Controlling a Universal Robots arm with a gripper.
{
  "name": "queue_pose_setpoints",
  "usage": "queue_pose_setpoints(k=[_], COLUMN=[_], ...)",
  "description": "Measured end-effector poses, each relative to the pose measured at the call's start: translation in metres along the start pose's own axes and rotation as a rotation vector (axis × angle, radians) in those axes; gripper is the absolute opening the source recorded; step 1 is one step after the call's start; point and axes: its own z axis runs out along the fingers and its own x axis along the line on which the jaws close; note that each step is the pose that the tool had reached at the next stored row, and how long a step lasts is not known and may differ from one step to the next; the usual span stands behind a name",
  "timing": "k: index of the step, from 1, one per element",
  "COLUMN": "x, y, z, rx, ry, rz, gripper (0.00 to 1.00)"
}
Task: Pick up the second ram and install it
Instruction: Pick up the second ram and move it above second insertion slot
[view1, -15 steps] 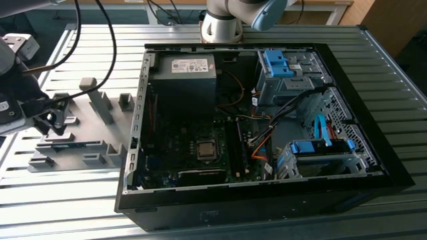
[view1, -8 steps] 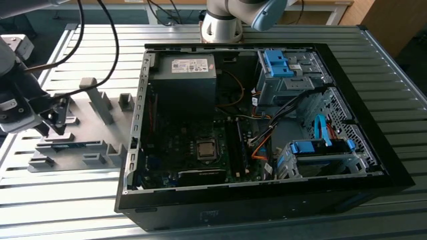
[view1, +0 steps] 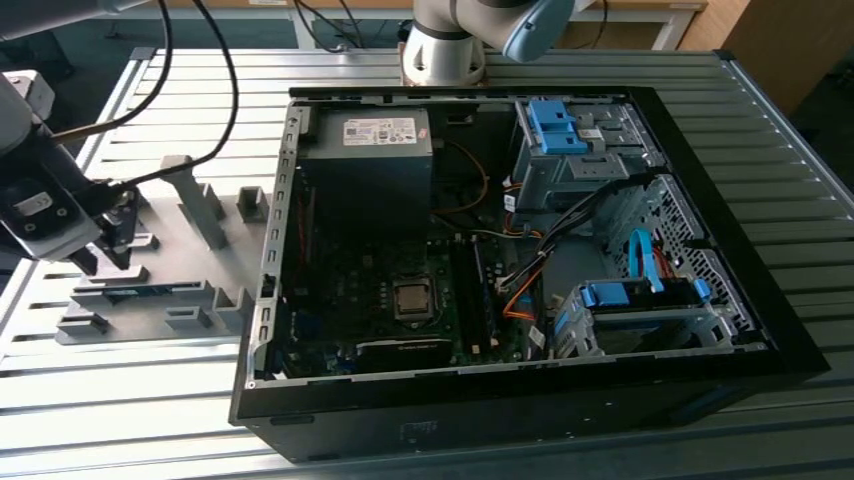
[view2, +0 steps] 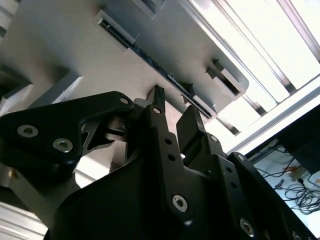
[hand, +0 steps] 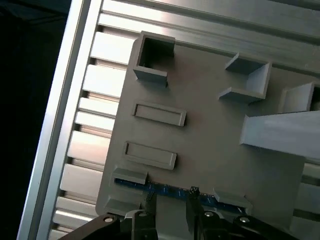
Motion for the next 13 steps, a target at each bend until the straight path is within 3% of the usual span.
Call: queue_pose_setpoints(k=[13], x=[0.0], y=[-0.0001], z=[0.002], rx=[0.0031], ry=[0.0049], rz=[-0.236], gripper=[0.37])
